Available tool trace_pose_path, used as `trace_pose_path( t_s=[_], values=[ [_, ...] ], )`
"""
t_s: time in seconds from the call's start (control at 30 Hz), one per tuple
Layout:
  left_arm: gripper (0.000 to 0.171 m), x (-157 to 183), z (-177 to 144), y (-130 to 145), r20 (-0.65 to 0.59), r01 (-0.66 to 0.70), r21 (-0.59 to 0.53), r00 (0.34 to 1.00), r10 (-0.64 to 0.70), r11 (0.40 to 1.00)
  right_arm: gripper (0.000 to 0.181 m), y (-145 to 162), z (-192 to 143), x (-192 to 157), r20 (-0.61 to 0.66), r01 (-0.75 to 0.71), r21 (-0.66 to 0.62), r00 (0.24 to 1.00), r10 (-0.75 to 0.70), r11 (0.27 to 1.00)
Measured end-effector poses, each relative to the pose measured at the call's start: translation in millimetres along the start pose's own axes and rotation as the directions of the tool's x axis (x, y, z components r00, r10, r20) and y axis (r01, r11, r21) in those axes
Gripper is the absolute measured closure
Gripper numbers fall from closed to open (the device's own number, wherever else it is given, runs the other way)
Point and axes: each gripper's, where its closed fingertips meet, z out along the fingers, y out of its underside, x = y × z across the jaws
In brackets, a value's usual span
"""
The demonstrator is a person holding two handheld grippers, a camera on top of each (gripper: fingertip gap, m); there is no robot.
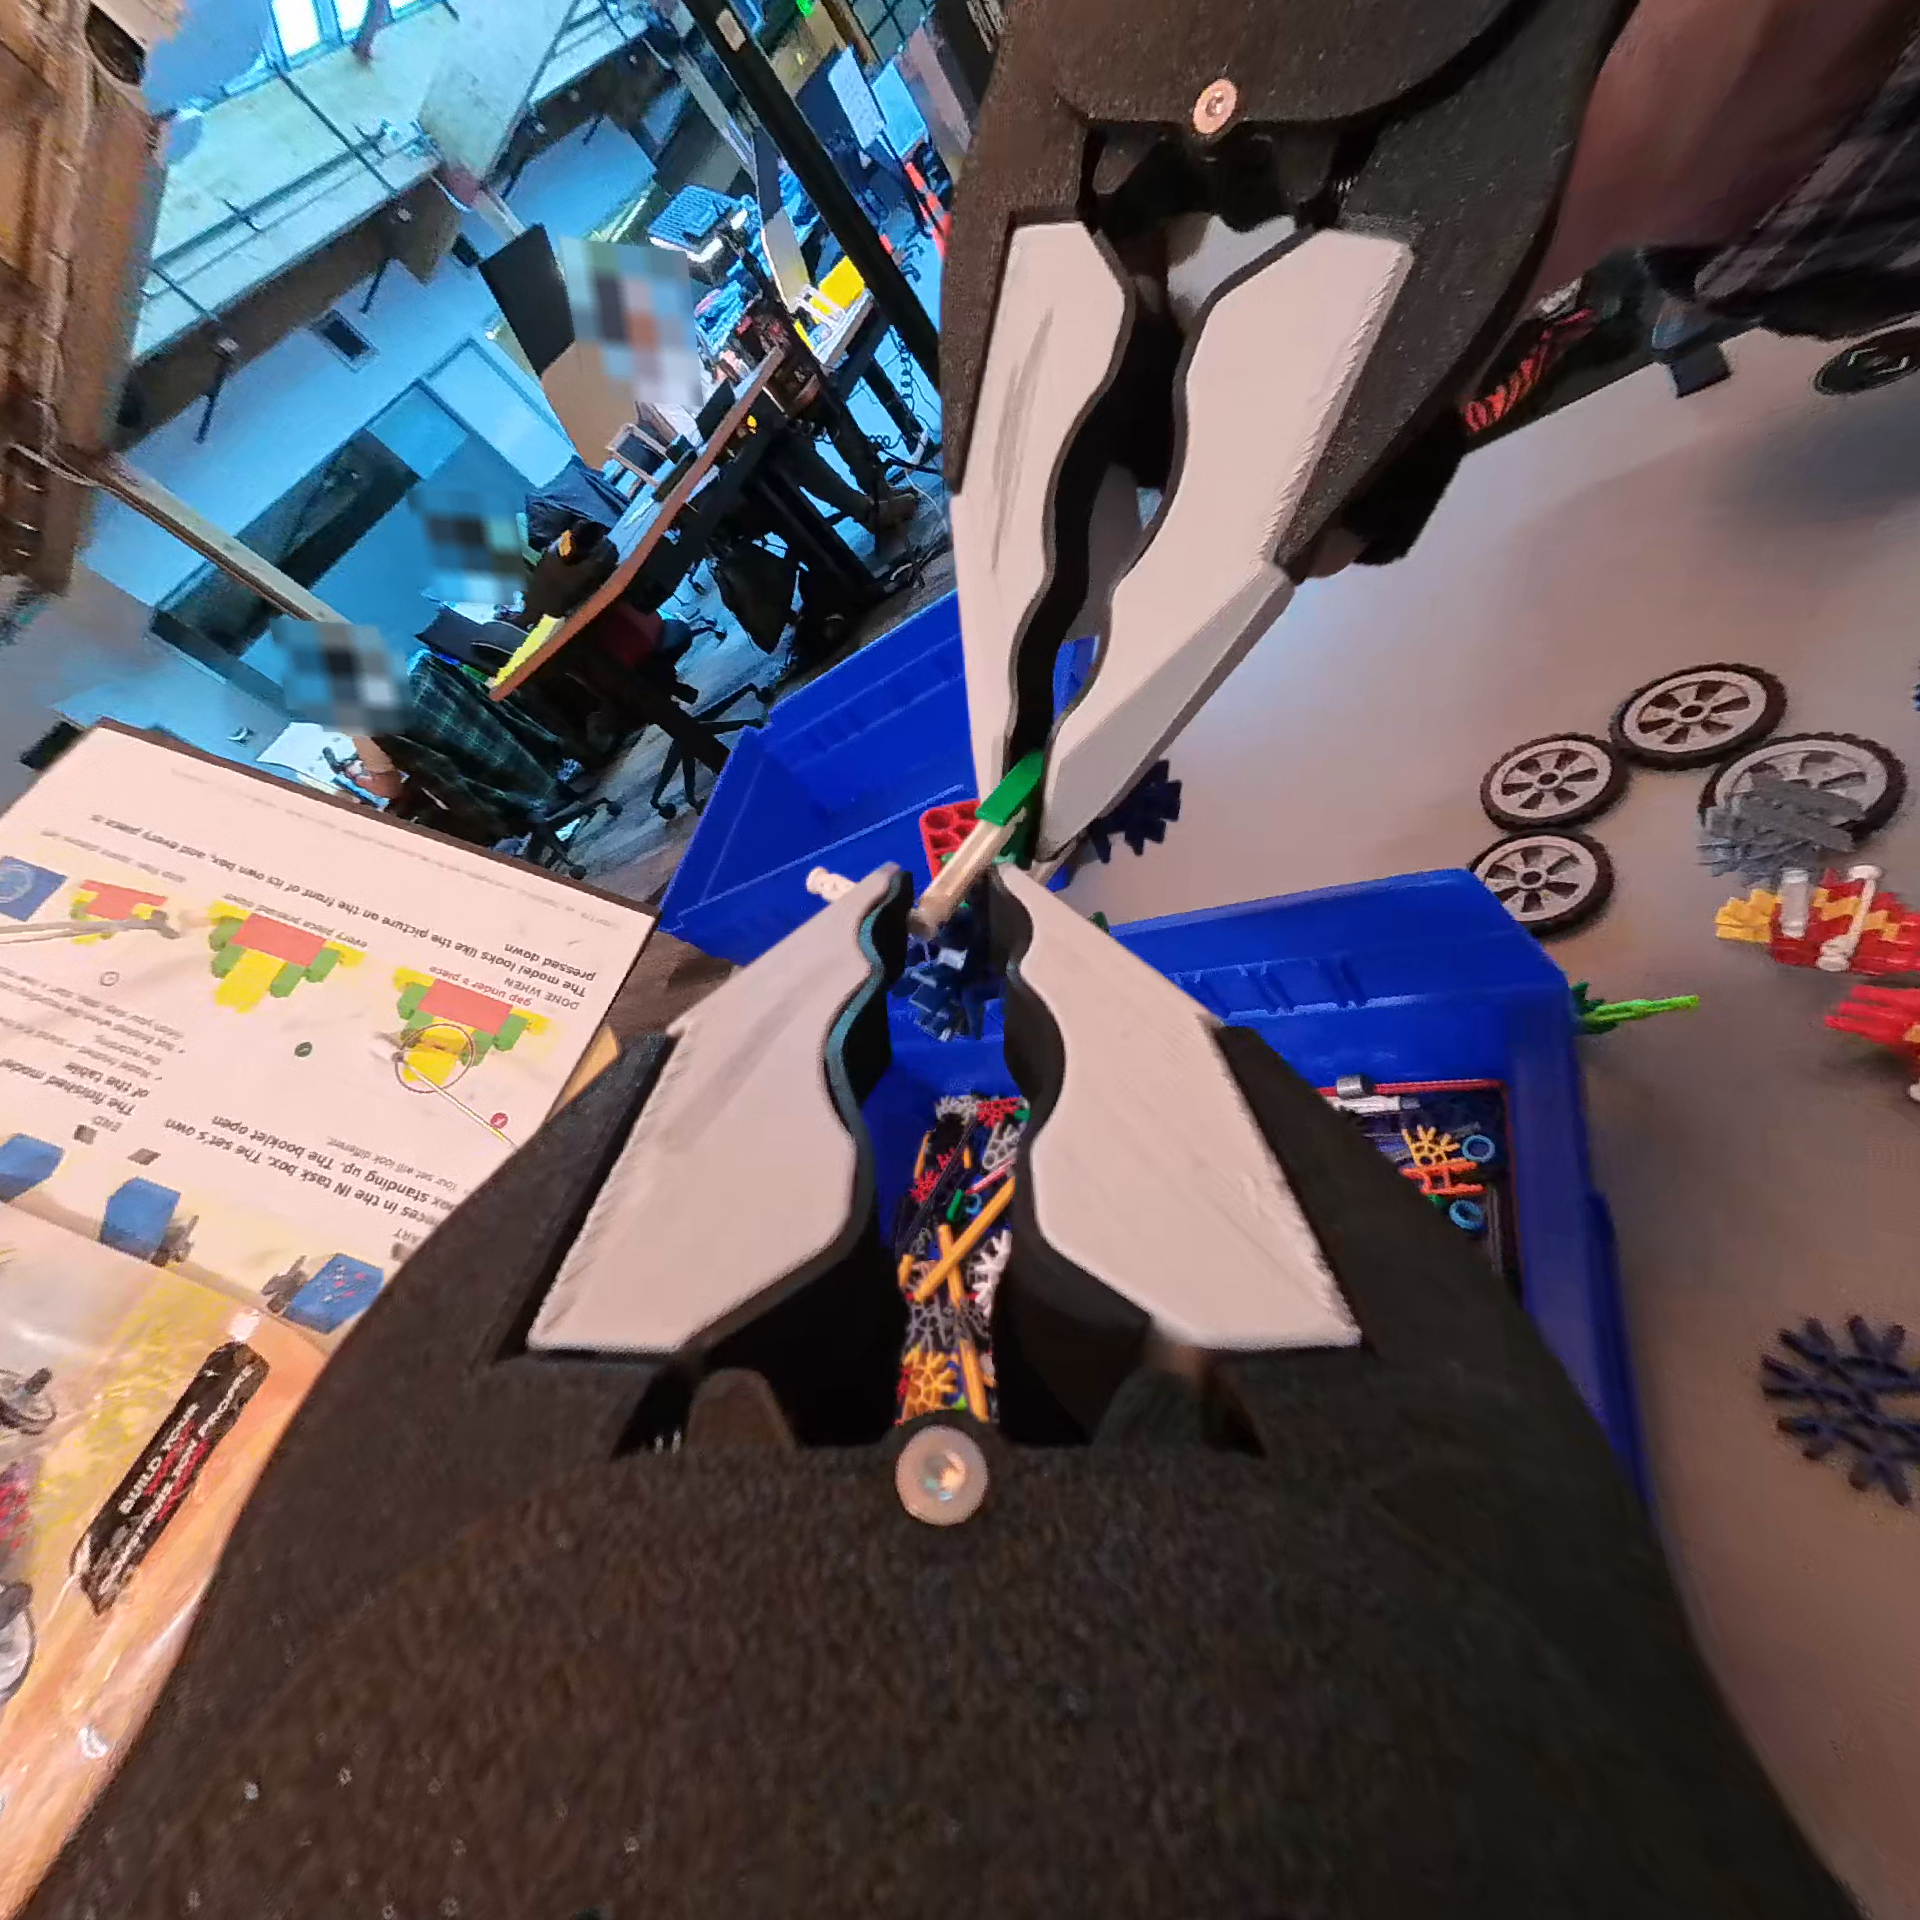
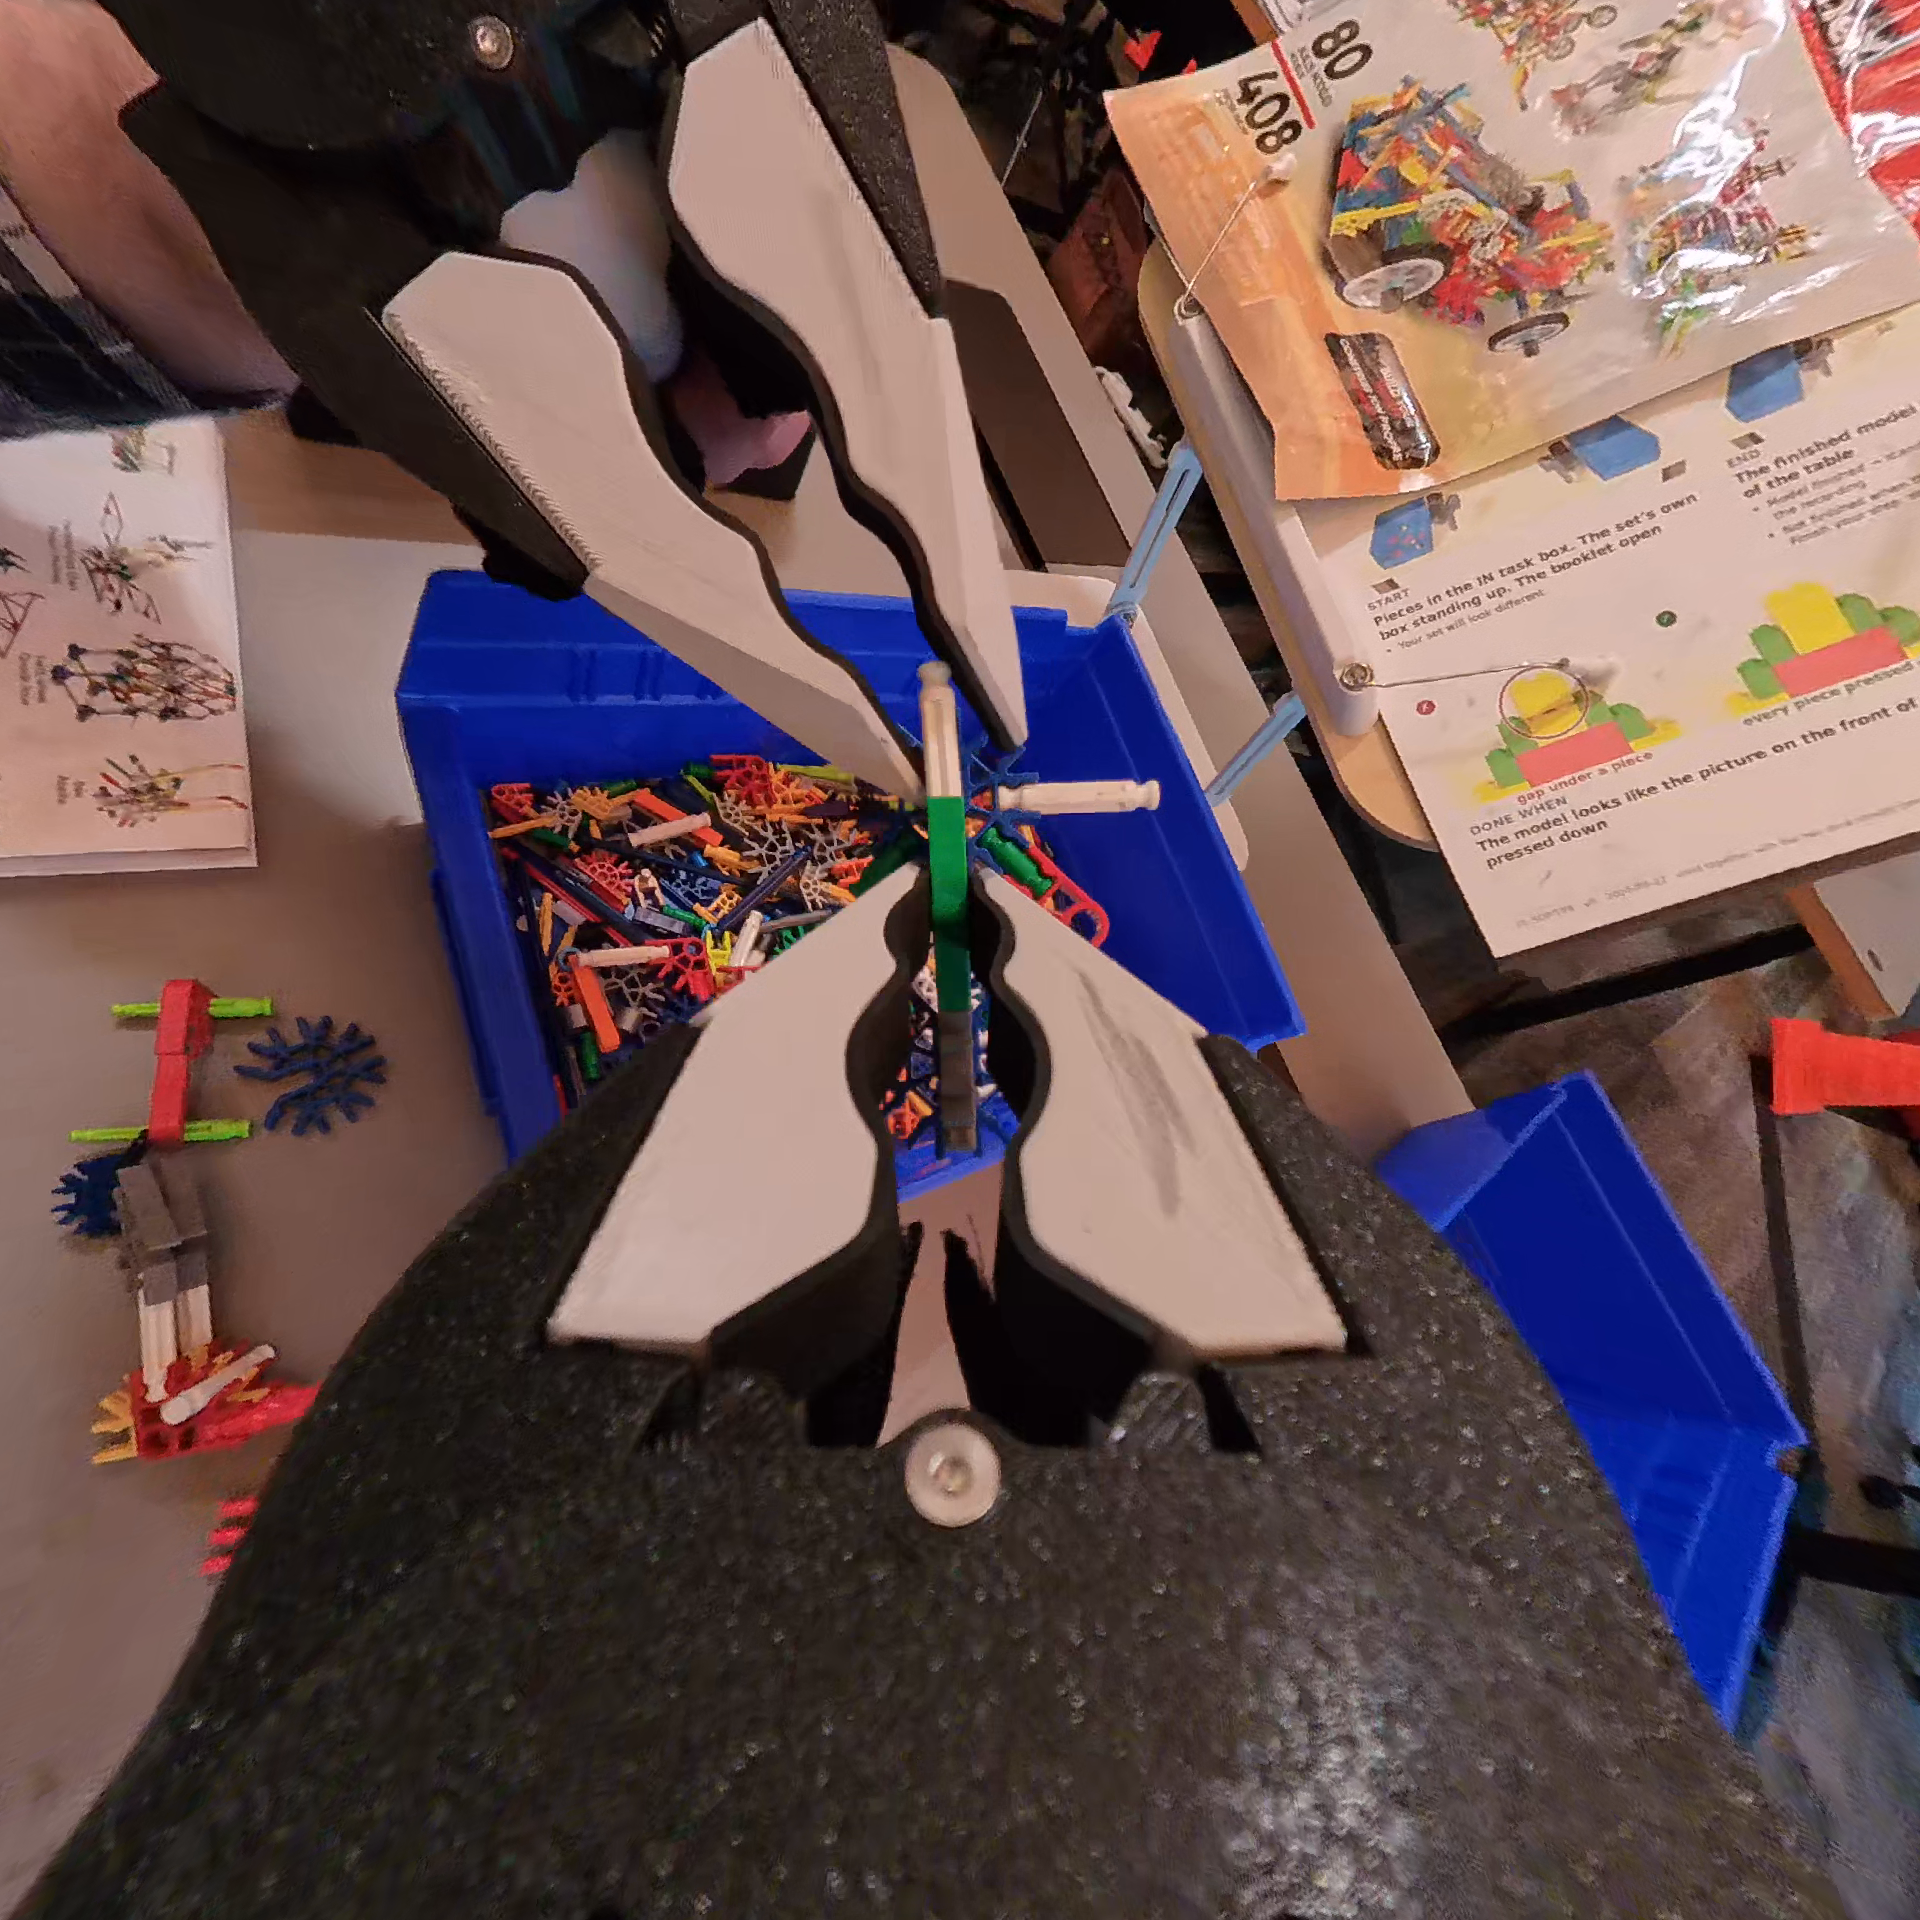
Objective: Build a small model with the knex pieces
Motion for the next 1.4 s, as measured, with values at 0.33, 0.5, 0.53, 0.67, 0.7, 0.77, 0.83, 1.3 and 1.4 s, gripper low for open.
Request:
trace_pose_path(
  t_s=[0.33,0.5,0.53,0.67,0.7,0.77,0.83,1.3,1.4],
  values=[
    [0.158,-5,-2,-3,0.061,-0.078,-0.010,0.995,0.078,0.997,0.177,-3,2,1,-0.018,-0.005,-0.011,1.000,0.005,1.000],
    [0.158,-3,-5,-10,0.043,-0.060,-0.002,0.997,0.060,0.998,0.177,-7,-1,1,-0.012,-0.005,-0.005,1.000,0.005,1.000],
    [0.158,-4,-5,-8,0.056,-0.077,-0.018,0.995,0.078,0.997,0.177,-6,0,2,-0.017,-0.003,-0.010,1.000,0.003,1.000],
    [0.159,-4,-2,-5,0.071,-0.095,-0.044,0.993,0.098,0.995,0.177,-2,3,2,-0.018,-0.024,-0.020,1.000,0.024,1.000],
    [0.159,-5,-1,-6,0.077,-0.081,-0.042,0.993,0.084,0.996,0.177,-2,2,2,-0.015,-0.044,-0.009,0.999,0.043,0.999],
    [0.159,-8,0,-7,0.118,-0.093,-0.049,0.988,0.098,0.994,0.177,-3,2,5,-0.019,-0.087,0.006,0.996,0.087,0.996],
    [0.159,-9,4,-5,0.150,-0.086,-0.067,0.984,0.095,0.994,0.177,0,3,9,-0.034,-0.114,0.004,0.993,0.114,0.993],
    [0.160,-24,17,6,0.403,-0.050,-0.158,0.908,0.111,0.986,0.176,8,17,31,-0.113,-0.274,0.041,0.954,0.277,0.961],
    [0.161,-28,16,8,0.441,-0.058,-0.179,0.888,0.133,0.982,0.175,7,21,33,-0.129,-0.299,0.054,0.944,0.304,0.953]
  ],
)
